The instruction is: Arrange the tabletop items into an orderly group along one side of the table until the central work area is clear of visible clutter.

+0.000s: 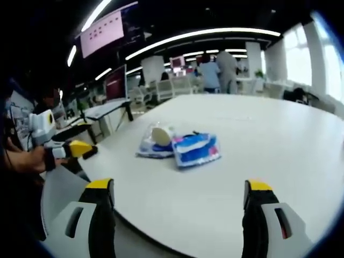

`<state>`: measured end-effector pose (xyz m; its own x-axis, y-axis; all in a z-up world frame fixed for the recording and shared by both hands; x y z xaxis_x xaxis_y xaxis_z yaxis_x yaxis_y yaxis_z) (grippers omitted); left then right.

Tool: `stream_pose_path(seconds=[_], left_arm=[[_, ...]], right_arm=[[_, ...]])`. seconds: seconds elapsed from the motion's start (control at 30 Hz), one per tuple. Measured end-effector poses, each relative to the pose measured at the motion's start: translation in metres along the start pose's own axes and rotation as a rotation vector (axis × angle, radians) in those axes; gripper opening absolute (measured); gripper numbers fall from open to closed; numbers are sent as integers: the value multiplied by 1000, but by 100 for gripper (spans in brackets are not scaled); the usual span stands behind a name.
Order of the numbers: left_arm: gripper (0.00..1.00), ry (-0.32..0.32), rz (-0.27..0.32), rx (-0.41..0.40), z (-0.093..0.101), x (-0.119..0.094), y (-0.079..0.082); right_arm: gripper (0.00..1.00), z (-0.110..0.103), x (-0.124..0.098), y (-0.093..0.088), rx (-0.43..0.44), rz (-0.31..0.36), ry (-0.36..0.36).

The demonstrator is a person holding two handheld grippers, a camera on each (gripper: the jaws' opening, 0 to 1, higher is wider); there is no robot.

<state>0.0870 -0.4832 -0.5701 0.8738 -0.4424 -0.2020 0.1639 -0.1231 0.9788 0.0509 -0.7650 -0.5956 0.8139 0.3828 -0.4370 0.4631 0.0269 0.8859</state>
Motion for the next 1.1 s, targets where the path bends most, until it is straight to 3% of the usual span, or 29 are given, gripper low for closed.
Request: stream_pose_path(seconds=[0.37, 1.1], left_arm=[[100, -4, -1, 8, 1, 0, 0], [99, 39, 7, 25, -4, -1, 1]], right_arm=[[98, 4, 18, 0, 11, -17, 5], [94, -10, 80, 17, -44, -83, 134]])
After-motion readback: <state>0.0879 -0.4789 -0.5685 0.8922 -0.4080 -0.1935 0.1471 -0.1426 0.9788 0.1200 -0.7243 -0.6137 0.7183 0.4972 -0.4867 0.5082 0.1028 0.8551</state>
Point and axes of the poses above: the point that each gripper's makers call its tool centre point, and the gripper's own axes: x roughly forward along the fingers, z roughly to its right, y roughly out of its top, the point moved 5 cm from there along -x, roughly backward along the fingers, and after that the axes turned 1 degree about z, right-handed, at the moved point
